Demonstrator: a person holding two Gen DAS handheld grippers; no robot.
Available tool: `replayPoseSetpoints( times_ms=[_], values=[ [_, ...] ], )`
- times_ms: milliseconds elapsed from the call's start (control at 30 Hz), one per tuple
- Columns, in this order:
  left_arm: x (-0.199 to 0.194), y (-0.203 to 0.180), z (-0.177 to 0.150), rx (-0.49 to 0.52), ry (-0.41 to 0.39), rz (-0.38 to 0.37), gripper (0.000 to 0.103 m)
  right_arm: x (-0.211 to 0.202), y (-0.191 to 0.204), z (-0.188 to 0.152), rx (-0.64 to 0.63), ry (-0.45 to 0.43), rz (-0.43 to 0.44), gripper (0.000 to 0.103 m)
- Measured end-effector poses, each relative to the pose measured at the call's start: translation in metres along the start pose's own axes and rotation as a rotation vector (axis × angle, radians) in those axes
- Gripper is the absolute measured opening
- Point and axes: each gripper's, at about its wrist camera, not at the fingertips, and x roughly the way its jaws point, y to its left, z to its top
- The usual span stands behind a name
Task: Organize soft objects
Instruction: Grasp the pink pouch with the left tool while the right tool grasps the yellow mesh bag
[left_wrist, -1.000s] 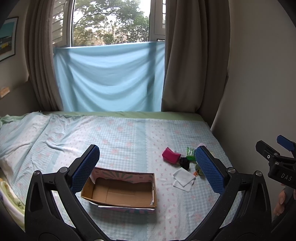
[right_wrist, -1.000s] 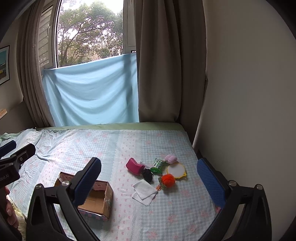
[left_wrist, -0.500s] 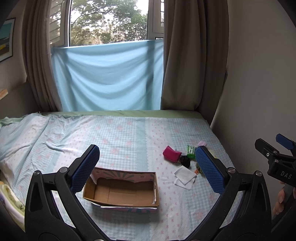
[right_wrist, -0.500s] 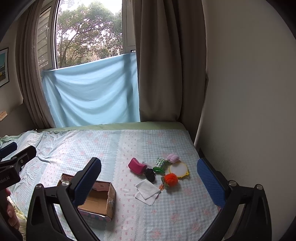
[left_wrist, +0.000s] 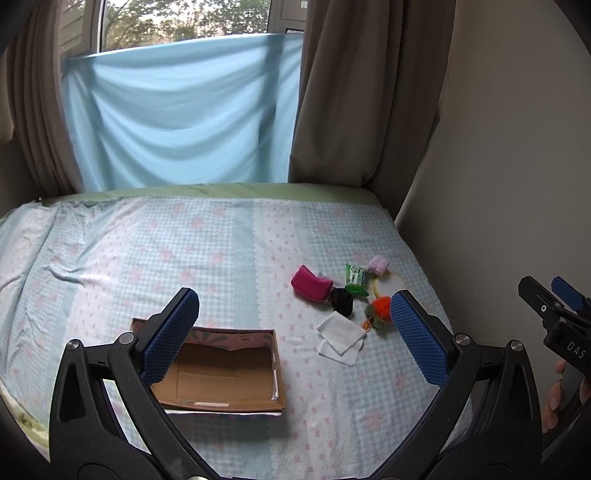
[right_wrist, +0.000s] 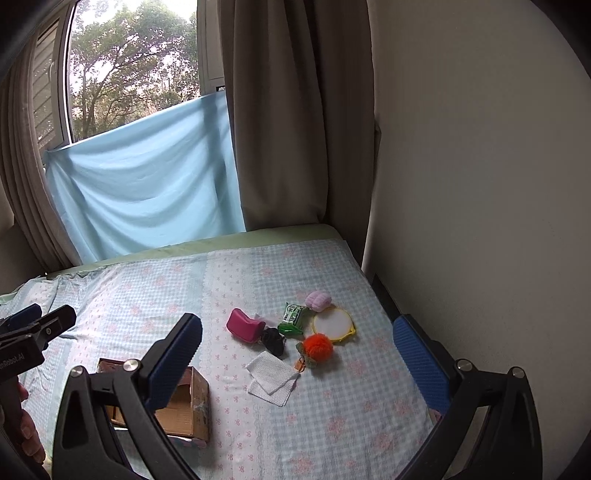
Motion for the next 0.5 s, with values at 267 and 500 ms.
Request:
replayPoseSetpoints(
  times_ms=[267, 500],
  values=[
    [0.125, -0.020, 0.013, -0.098, 0.146, -0.031, 0.103, 0.087, -0.041, 0.008, 0.034, 0.099, -0.034, 0.103],
    [0.253, -0.021, 0.011, -0.215, 0.290, -0.034, 0.103, 0.195, -0.072, 0.007, 0.077, 0.218, -0.040, 0.103]
  ],
)
